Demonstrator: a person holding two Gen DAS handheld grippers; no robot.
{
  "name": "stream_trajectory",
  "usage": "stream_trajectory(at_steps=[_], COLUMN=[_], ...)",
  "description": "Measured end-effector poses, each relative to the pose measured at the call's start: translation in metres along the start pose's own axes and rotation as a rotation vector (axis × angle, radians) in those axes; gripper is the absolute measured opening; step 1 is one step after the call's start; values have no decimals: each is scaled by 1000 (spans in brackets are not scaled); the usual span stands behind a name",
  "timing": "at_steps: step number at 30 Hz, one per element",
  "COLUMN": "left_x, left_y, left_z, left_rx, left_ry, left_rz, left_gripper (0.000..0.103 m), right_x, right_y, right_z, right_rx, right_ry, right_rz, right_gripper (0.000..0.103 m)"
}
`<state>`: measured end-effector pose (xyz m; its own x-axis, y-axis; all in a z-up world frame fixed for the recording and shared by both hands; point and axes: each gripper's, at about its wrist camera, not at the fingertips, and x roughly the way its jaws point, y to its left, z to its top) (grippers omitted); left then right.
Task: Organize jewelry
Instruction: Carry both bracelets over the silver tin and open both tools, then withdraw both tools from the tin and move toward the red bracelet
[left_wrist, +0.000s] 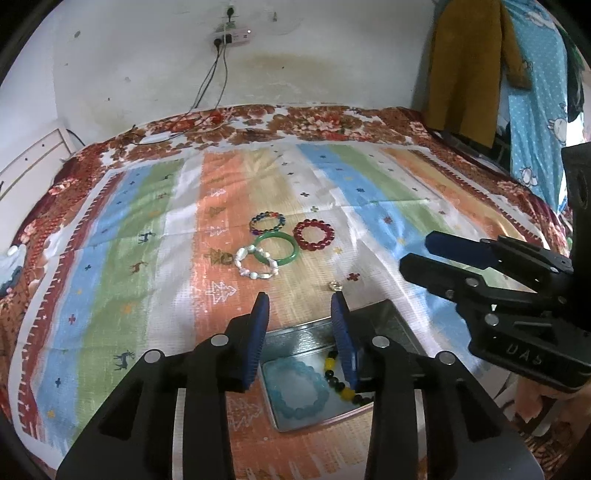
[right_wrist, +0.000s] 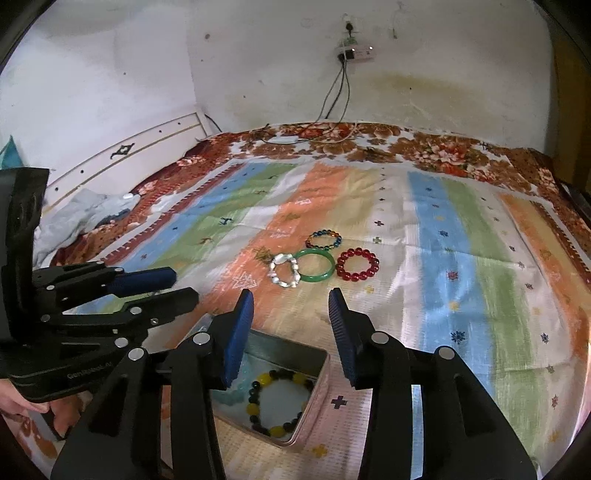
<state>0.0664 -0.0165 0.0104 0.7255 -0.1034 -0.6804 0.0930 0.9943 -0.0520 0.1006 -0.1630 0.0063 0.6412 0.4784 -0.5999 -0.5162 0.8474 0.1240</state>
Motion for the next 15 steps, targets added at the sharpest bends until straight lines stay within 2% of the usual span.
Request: stream_trajectory(at_steps=[2, 5, 9, 10, 11, 12, 15], left_x=[1, 1, 5, 6, 7, 8, 10], left_y=[3, 8, 15, 17, 18, 19, 18], left_z=[0, 2, 5, 6, 6, 7, 11], left_rx=[-12, -33, -51, -58, -61, -62, -49], left_ry=[3, 2, 7, 9, 10, 10, 7], left_rz=[12, 20, 27, 32, 34, 37, 51], left_gripper=[42, 45, 45, 47, 54, 56, 57], right_x=[2, 4, 9, 10, 12, 13, 14], right_y=[-1, -4, -6, -6, -7, -8, -11], right_z=[0, 0, -2, -2, -2, -1, 2], right_rx=[-2, 0, -3, -2, 2, 8, 10], right_ry=[7, 5, 12, 17, 19, 19, 17], right_rz=[-9, -20, -31, -31, -35, -39, -49], right_gripper=[43, 48, 49, 49, 50, 53, 55])
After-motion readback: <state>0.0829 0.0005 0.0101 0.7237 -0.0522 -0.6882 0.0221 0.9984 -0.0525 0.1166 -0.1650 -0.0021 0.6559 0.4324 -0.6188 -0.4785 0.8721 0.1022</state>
